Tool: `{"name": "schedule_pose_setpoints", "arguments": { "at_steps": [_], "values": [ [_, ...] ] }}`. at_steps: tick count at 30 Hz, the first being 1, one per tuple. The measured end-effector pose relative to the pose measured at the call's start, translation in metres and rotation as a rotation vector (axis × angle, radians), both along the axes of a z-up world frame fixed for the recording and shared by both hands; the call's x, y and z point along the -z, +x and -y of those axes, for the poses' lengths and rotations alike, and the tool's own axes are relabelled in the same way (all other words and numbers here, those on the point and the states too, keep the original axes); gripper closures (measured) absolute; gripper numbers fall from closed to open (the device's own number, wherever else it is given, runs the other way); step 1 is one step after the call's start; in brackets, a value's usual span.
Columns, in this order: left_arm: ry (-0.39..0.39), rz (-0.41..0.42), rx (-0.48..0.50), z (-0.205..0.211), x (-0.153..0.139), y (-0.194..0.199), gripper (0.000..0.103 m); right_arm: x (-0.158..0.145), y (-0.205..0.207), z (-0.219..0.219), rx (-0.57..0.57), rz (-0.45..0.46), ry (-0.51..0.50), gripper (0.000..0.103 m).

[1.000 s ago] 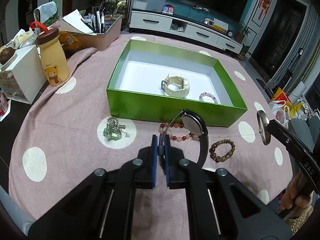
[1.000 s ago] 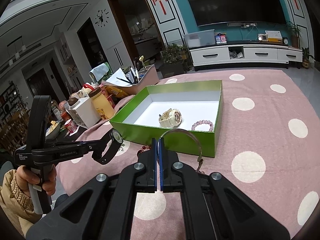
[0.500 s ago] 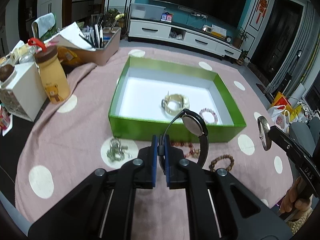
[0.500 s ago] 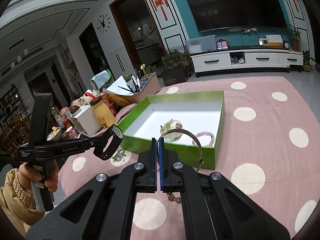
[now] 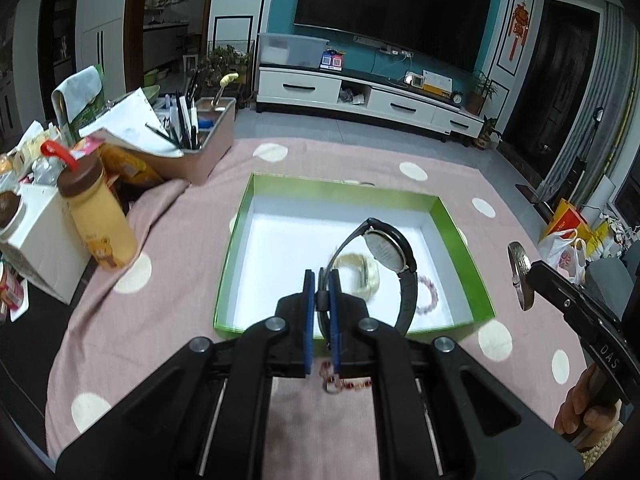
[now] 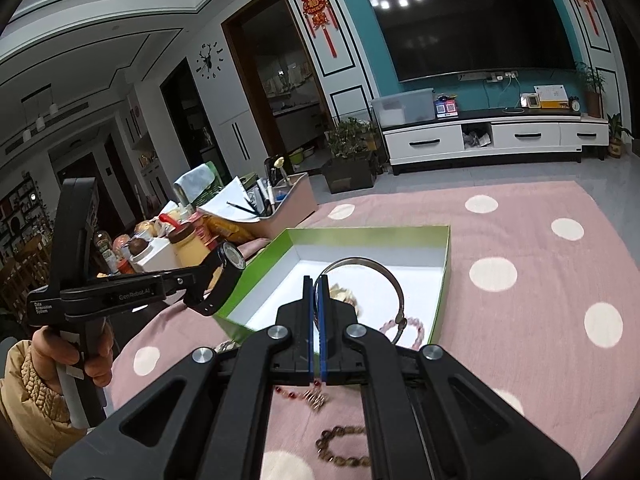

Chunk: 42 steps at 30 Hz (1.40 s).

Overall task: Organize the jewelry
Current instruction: 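Lower the black watch and silver bangle into the green box, open both tools, then withdraw both tools from the green box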

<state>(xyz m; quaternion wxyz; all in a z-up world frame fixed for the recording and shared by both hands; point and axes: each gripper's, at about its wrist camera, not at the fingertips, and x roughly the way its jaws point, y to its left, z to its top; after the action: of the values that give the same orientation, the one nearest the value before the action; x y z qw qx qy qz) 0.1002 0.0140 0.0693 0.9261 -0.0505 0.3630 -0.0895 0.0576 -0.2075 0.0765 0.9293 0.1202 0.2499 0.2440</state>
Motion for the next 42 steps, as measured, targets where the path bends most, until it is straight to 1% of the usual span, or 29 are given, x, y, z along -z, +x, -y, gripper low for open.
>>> {"name": "schedule_pose_setpoints", "arguments": {
  "at_steps": [11, 22, 24, 26, 29, 30, 31, 32, 33, 34, 36, 37, 38, 39, 41, 42],
  "values": [
    [0.061, 0.026, -0.005, 0.017, -0.001, 0.04, 0.097, 0.006, 0.036, 0.001, 0.02, -0.015, -0.015, 0.101],
    [0.107, -0.044, -0.036, 0.024, 0.03, 0.082, 0.097, 0.027, 0.064, -0.006, 0.024, -0.073, -0.036, 0.101],
    [0.113, -0.06, -0.039, 0.026, 0.035, 0.088, 0.096, 0.031, 0.068, -0.006, 0.025, -0.088, -0.042, 0.101],
    [0.115, -0.072, -0.039, 0.027, 0.04, 0.09, 0.091, 0.036, 0.071, -0.007, 0.025, -0.105, -0.051, 0.1],
    [0.121, -0.076, -0.041, 0.029, 0.042, 0.09, 0.09, 0.04, 0.073, -0.007, 0.031, -0.125, -0.06, 0.1],
    [0.12, -0.077, -0.04, 0.029, 0.043, 0.09, 0.089, 0.041, 0.073, -0.006, 0.036, -0.128, -0.065, 0.097],
    [0.12, -0.076, -0.044, 0.029, 0.042, 0.09, 0.083, 0.041, 0.072, -0.006, 0.044, -0.132, -0.071, 0.088],
    [0.12, -0.075, -0.048, 0.028, 0.041, 0.089, 0.074, 0.041, 0.072, -0.005, 0.048, -0.133, -0.072, 0.08],
    [0.116, -0.073, -0.049, 0.027, 0.04, 0.088, 0.071, 0.04, 0.07, -0.004, 0.056, -0.131, -0.073, 0.068],
    [0.113, -0.069, -0.05, 0.026, 0.038, 0.086, 0.069, 0.039, 0.068, -0.003, 0.067, -0.125, -0.072, 0.063],
    [0.116, -0.062, -0.056, 0.023, 0.035, 0.081, 0.06, 0.036, 0.063, -0.001, 0.069, -0.114, -0.071, 0.062],
    [0.114, -0.061, -0.06, 0.022, 0.034, 0.078, 0.05, 0.035, 0.059, 0.0, 0.072, -0.115, -0.069, 0.059],
    [0.109, -0.061, -0.06, 0.02, 0.033, 0.075, 0.048, 0.035, 0.056, 0.002, 0.074, -0.117, -0.068, 0.058],
    [0.105, -0.058, -0.062, 0.018, 0.031, 0.071, 0.047, 0.035, 0.05, 0.005, 0.077, -0.119, -0.066, 0.058],
    [0.108, -0.058, -0.069, 0.014, 0.028, 0.064, 0.037, 0.035, 0.042, 0.011, 0.085, -0.125, -0.057, 0.057],
    [0.101, -0.059, -0.072, 0.011, 0.027, 0.058, 0.036, 0.036, 0.038, 0.015, 0.089, -0.129, -0.047, 0.051]
  ]
}}
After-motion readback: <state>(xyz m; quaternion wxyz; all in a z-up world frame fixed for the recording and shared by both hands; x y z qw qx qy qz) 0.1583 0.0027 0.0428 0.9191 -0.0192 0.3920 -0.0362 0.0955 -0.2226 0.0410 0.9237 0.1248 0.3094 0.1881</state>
